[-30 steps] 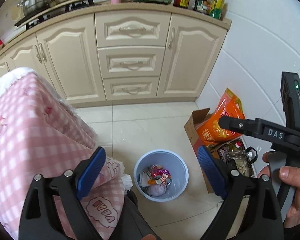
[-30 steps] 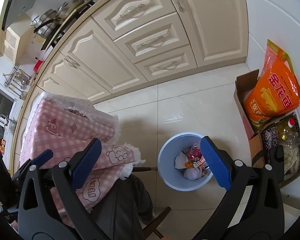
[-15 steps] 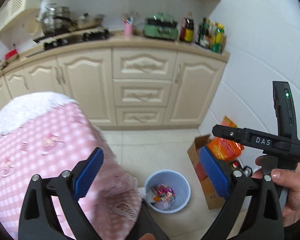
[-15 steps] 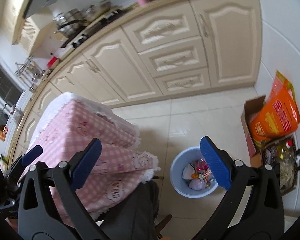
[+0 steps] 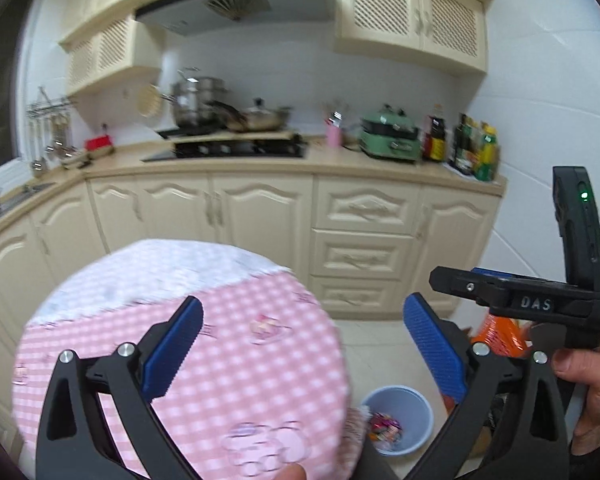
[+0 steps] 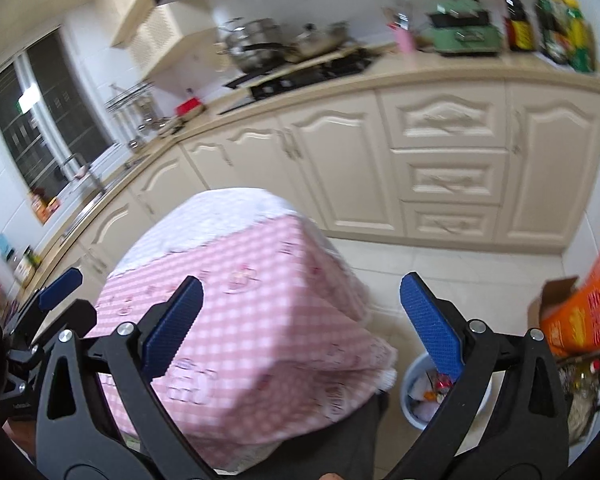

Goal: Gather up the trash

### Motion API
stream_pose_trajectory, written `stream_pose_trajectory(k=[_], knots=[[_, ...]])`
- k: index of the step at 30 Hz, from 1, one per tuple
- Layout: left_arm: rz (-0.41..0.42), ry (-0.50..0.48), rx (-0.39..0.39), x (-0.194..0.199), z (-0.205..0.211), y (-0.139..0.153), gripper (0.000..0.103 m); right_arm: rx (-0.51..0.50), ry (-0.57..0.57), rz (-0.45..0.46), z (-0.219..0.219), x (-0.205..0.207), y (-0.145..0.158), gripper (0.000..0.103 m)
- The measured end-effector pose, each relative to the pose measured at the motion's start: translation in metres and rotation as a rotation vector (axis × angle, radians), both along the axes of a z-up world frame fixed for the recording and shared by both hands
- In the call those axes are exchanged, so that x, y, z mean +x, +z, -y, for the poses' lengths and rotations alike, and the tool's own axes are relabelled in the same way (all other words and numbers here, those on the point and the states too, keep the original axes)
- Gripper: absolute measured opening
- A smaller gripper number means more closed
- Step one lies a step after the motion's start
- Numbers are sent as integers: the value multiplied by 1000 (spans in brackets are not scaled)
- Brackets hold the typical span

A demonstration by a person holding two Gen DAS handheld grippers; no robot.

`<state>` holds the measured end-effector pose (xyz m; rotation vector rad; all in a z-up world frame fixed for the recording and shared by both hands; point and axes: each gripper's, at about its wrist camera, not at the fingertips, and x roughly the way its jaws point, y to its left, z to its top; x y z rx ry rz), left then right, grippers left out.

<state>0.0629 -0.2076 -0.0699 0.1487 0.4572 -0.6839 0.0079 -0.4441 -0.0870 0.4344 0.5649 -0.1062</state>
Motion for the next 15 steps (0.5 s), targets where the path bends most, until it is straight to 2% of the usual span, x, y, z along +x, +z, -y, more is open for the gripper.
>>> stream_pose_trajectory(k=[8, 11, 15], knots=[[102, 150, -23, 1, -65, 36, 99, -65, 94, 64, -68, 24, 43, 97], [151, 238, -26, -1, -91, 51, 99, -112, 115, 93, -94, 29, 59, 97], [174, 295, -72, -3, -127, 68, 99, -169, 136, 137, -130, 36, 79, 97]])
